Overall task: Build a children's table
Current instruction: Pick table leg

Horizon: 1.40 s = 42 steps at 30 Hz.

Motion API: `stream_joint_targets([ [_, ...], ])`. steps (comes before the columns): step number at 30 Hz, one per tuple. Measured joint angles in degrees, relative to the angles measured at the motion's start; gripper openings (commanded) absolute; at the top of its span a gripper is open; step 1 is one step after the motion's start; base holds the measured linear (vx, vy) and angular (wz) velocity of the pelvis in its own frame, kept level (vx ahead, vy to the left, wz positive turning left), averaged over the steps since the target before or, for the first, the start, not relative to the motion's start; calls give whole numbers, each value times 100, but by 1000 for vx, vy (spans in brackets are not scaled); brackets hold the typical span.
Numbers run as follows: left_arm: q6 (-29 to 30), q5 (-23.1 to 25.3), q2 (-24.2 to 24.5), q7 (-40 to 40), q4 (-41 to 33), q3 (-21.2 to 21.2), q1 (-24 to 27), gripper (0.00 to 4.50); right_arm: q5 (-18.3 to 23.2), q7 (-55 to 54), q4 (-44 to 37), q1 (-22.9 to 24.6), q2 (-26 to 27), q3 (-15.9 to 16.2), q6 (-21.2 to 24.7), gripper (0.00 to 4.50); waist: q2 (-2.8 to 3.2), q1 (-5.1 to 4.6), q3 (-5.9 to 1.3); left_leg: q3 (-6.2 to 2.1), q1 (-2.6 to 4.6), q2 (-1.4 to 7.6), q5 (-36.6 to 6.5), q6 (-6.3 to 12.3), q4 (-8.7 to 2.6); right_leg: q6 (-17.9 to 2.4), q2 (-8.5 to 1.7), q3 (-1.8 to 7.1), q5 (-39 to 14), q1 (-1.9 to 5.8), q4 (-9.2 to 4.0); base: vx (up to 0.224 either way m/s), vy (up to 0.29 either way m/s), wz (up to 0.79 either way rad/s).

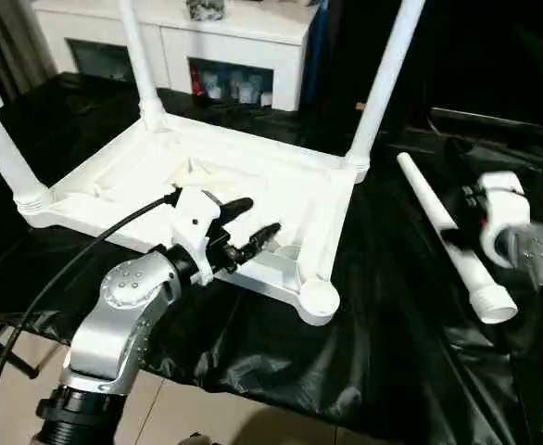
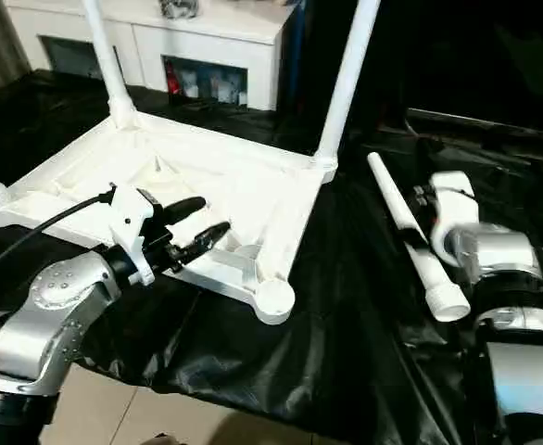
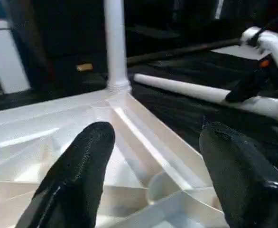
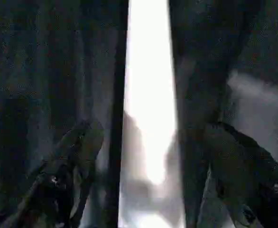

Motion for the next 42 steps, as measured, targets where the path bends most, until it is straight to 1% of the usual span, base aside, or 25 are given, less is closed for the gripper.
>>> stream_joint_targets([
  [2,55,-22,46,-71,-52,-24,20,367,-1,79,235,-6,-36,-1,43,330,3,27,-2,4,-47,1,29,44,1,0,0,-1,1,-43,6,0,0,0],
  [3,89,-40,50,-93,-55,-31,30,367,0,117,302,-9,-36,-1,47,330,3,37,-1,8,-55,2,35,53,1,0,0,0,3,-52,9,0,0,0],
  [5,196,-120,90,-216,-100,-61,53,367,2,210,462,-56,-45,-1,58,297,2,49,-1,11,-54,6,36,54,1,0,1,0,3,-53,11,0,0,0],
  [9,493,-354,339,-617,-362,-154,147,367,-9,412,644,-99,-104,18,68,280,3,128,-1,14,-47,11,37,47,1,-1,3,-1,3,-52,13,0,0,0],
  [10,533,-394,368,-672,-386,-165,158,367,-11,437,670,-99,-108,26,68,253,3,141,-1,15,-46,12,38,41,0,-1,3,-2,3,-52,14,0,0,0],
  [13,721,-546,526,-840,-439,-201,159,367,-11,510,819,-168,-108,44,61,243,1,151,-1,16,-47,13,29,10,1,-6,3,-2,6,-51,15,0,0,0],
  [14,797,-596,610,-910,-472,-201,159,367,-12,530,869,-192,-110,42,51,215,0,153,0,16,-47,13,31,8,0,-7,3,-2,7,-51,15,0,0,0],
  [17,896,-641,794,-1114,-487,-203,156,367,-11,545,921,-209,-120,35,33,205,-7,153,2,17,-46,13,32,6,0,-7,3,-1,8,-51,15,0,0,0],
  [19,912,-644,959,-1309,-466,-228,130,367,-10,548,1007,-262,-120,21,26,189,-14,152,7,17,-47,15,33,5,0,-7,3,-3,8,-51,16,0,0,0],
  [23,972,-640,1309,-1797,-196,-375,-126,367,15,554,1110,-303,-143,-32,5,186,-15,164,8,21,-48,17,33,4,-1,-7,3,-3,8,-52,16,0,0,0],
  [25,988,-639,1357,-1898,-22,-395,-227,367,45,549,1129,-308,-153,-97,3,186,-15,164,8,22,-48,17,33,3,-1,-7,3,-2,8,-53,15,0,0,0],
  [28,965,-641,1150,-1908,335,-396,-477,367,271,479,1148,-308,-178,-421,-7,186,-11,174,10,26,-51,16,33,3,0,-7,1,0,9,-53,15,0,0,0],
  [29,958,-653,1038,-1862,399,-397,-570,367,392,454,1149,-308,-199,-573,-26,186,-8,177,10,26,-51,16,33,3,0,-7,1,0,9,-53,15,0,0,0],
  [31,926,-662,904,-1745,455,-357,-657,367,560,421,1149,-306,-239,-756,-72,186,-2,174,10,26,-51,17,33,3,-2,-7,1,-1,9,-53,14,0,0,0],
  [32,884,-663,778,-1630,541,-319,-709,367,705,419,1147,-303,-284,-935,-97,186,4,174,13,27,-51,17,33,3,-3,-7,1,-1,9,-53,14,0,0,0],
  [34,814,-648,366,-1207,877,-172,-949,367,1130,468,1038,-226,-328,-1441,-188,186,25,202,24,27,-52,18,35,5,-2,-7,1,-3,12,-53,15,0,0,0],
  [35,773,-660,94,-919,1104,-99,-1175,367,1477,580,849,-127,-314,-1825,-271,186,37,216,31,28,-53,18,38,9,-2,-10,1,-4,17,-53,13,0,0,0],
  [37,736,-727,-185,-655,1236,42,-1434,367,1880,760,524,-61,-218,-2209,-451,186,61,224,33,30,-53,20,39,11,-2,-10,1,-2,22,-53,9,0,0,0],
  [38,737,-846,-317,-566,1263,107,-1563,367,2122,926,163,85,-135,-2434,-623,186,71,220,27,31,-52,20,42,18,-4,-10,1,-2,22,-53,7,0,0,0],
  [39,747,-911,-389,-528,1270,146,-1618,367,2266,1032,-45,141,-71,-2549,-704,186,77,214,24,32,-51,22,56,43,-6,-11,2,-1,22,-55,7,0,0,0],
  [40,783,-1016,-498,-488,1299,218,-1685,367,2452,1192,-425,323,27,-2722,-775,186,77,222,24,32,-52,23,57,43,-13,-11,3,-7,22,-55,5,0,0,0],
  [41,842,-1155,-686,-422,1356,335,-1781,367,2789,1461,-1034,588,264,-2972,-786,185,78,236,25,32,-53,28,59,46,-19,-11,6,-9,22,-58,3,0,0,0],
  [42,876,-1266,-801,-403,1405,384,-1852,367,3047,1655,-1454,742,444,-3107,-741,185,83,238,27,33,-52,29,62,50,-21,-10,8,-9,22,-58,3,0,0,0],
])
